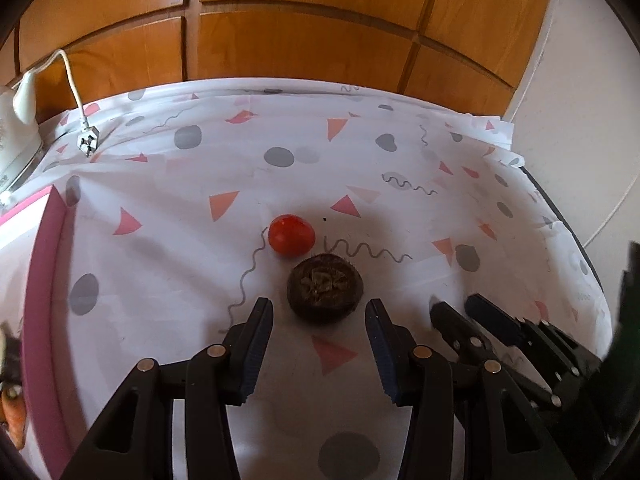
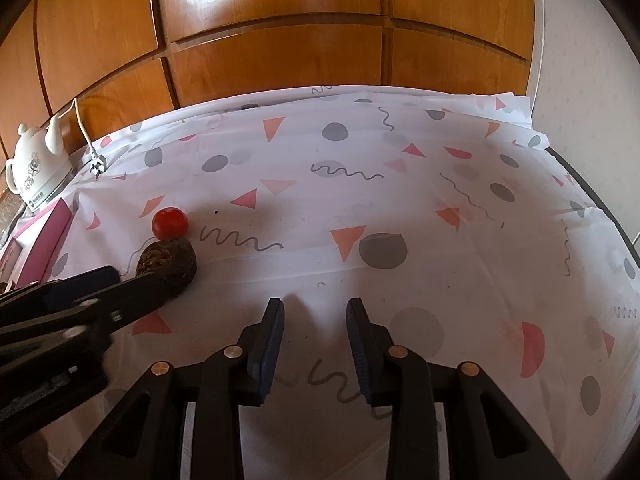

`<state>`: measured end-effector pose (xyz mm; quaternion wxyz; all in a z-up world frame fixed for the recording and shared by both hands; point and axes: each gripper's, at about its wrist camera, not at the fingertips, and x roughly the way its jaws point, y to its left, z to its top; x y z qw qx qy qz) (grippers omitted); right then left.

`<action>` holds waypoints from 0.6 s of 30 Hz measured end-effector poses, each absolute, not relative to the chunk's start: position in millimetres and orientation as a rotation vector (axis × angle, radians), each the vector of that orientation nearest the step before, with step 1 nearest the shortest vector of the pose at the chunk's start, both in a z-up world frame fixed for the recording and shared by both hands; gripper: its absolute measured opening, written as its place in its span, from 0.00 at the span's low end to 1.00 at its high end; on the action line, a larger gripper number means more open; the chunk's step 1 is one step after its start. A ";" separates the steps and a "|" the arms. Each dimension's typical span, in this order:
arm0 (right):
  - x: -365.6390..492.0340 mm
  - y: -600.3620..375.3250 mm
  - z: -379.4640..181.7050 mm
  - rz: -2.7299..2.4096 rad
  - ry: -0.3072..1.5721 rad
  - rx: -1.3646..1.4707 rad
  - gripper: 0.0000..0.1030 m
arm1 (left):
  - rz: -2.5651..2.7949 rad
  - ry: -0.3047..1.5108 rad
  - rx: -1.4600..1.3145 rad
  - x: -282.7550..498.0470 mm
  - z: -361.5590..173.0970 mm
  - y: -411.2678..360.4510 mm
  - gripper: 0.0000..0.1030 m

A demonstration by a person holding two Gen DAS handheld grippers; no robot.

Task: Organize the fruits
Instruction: 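Move the left tool to the dark round fruit and grasp it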

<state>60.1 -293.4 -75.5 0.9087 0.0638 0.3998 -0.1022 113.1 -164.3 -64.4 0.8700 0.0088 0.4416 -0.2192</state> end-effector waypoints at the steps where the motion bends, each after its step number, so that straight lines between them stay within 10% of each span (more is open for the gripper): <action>1: 59.8 -293.9 -75.8 -0.209 0.822 0.136 0.32 | -0.457 0.924 0.018 115.3 -65.5 -166.0 0.48; 18: 58.7 -295.8 -78.2 -0.194 0.797 0.160 0.36 | -0.411 0.889 0.020 120.3 -73.4 -167.5 0.43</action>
